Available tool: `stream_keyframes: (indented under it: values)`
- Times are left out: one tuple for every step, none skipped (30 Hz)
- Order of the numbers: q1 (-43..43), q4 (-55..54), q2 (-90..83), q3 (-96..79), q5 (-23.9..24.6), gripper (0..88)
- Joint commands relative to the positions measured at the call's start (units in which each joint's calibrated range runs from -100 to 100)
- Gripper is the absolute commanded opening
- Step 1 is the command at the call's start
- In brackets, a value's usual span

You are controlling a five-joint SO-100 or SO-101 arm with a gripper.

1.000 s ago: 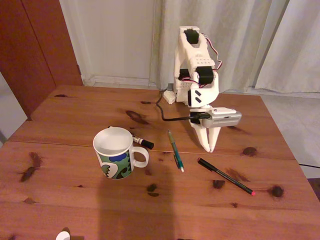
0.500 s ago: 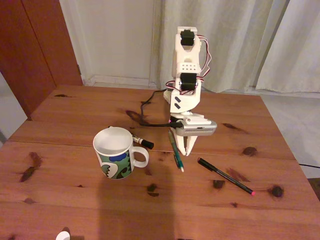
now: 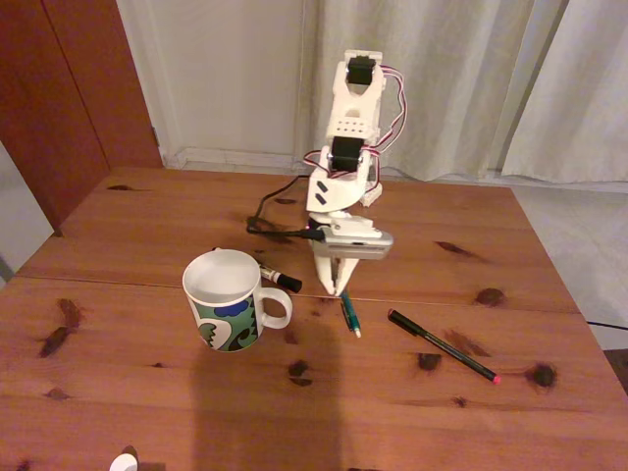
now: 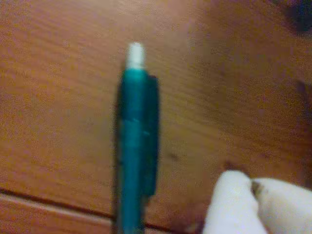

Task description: Clean up the desk and place the pens and markers into the cup

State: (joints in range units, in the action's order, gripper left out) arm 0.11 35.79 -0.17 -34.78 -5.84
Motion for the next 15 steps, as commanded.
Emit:
stream_keyframes:
  values:
    - [0.3,-1.1,-3.8,-0.1,-0.4,0.8]
    - [0.3,-0.8,-3.8,-0.4,-0.4,0.8]
    - [0.3,-0.8,-3.8,-1.3,-0.4,0.8]
    - [0.3,-1.0,-4.0,-2.5,-0.6,0.8]
    - [0.3,-1.0,-4.3,-3.7,-1.1,0.8]
    - [0.3,-1.0,-5.1,-5.1,-1.8,0.8]
    - [0.3,-1.0,-6.1,-6.5,-2.3,0.8]
    - [0.3,-1.0,-7.2,-7.7,-2.6,0.8]
    - [0.2,-1.0,-8.1,-8.6,-2.8,0.8]
    - [-0.1,-1.0,-8.9,-9.3,-2.8,0.8]
    - [-0.2,-1.0,-9.3,-9.7,-2.6,0.8]
    - [-0.2,-1.0,-9.8,-10.1,-2.6,0.8]
    - [-0.4,-0.9,-10.1,-10.3,-2.6,0.8]
    - [-0.6,-0.9,-10.5,-10.8,-2.6,0.8]
    - [-0.7,-0.9,-10.6,-11.2,-2.6,0.8]
